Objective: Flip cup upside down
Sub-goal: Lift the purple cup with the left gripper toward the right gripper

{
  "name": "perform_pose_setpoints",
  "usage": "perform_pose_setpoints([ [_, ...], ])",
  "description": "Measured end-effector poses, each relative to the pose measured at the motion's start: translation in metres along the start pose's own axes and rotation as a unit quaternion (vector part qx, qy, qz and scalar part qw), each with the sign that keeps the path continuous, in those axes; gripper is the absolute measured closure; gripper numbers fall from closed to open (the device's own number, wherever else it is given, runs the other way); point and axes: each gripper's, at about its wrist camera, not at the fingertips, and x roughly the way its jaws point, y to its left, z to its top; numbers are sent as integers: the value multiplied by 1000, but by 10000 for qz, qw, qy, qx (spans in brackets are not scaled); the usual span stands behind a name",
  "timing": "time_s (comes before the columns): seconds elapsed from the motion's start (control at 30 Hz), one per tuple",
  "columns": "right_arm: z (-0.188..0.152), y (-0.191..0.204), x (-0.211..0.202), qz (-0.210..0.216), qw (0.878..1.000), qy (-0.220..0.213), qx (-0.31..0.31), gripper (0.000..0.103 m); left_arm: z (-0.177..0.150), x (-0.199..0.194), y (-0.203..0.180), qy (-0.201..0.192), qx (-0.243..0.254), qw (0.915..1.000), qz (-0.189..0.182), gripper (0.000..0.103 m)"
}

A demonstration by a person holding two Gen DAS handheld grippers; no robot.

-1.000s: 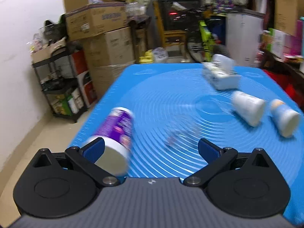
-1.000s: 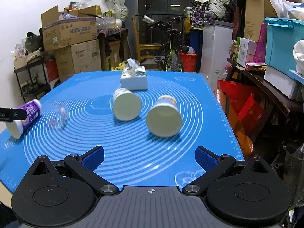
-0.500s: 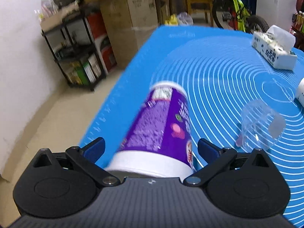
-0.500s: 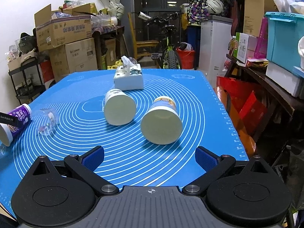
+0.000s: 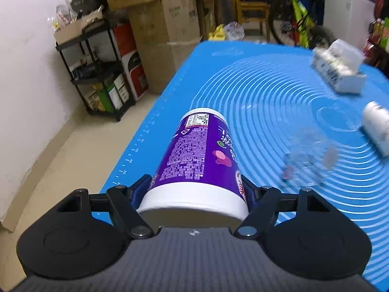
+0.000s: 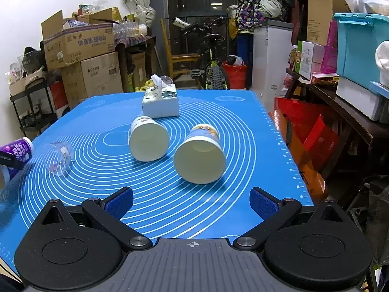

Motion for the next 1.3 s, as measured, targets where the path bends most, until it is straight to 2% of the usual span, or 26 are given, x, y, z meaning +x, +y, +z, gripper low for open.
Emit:
perform_pose_setpoints([
  [0.23, 0, -9, -13, 9, 9999, -98, 84, 2, -3, -61, -38, -574, 205, 9976, -333, 28],
  [0.47, -3, -23, -21, -50, 9997, -128, 217, 2, -21, -94, -112, -854, 541, 9887, -1104, 28],
  [0.57, -3, -30, -22, -103, 9996, -118, 254, 2, -31, -88, -145, -729, 753, 9845, -1408, 28],
  [0.77, -6, -39, -21, -193, 9994, -73, 275, 2, -49, -64, -183, -484, 984, 9809, -1607, 28],
  [1.0, -9, -41, -13, -208, 9994, 35, 264, 2, -63, -52, -198, -262, 1027, 9816, -1590, 27],
  [1.23, -12, -40, -9, -200, 9994, 96, 273, 2, -66, -48, -196, -178, 1151, 9814, -1526, 25],
  [1.3, -12, -40, -8, -198, 9994, 114, 269, 2, -65, -47, -196, -101, 1171, 9810, -1541, 19],
])
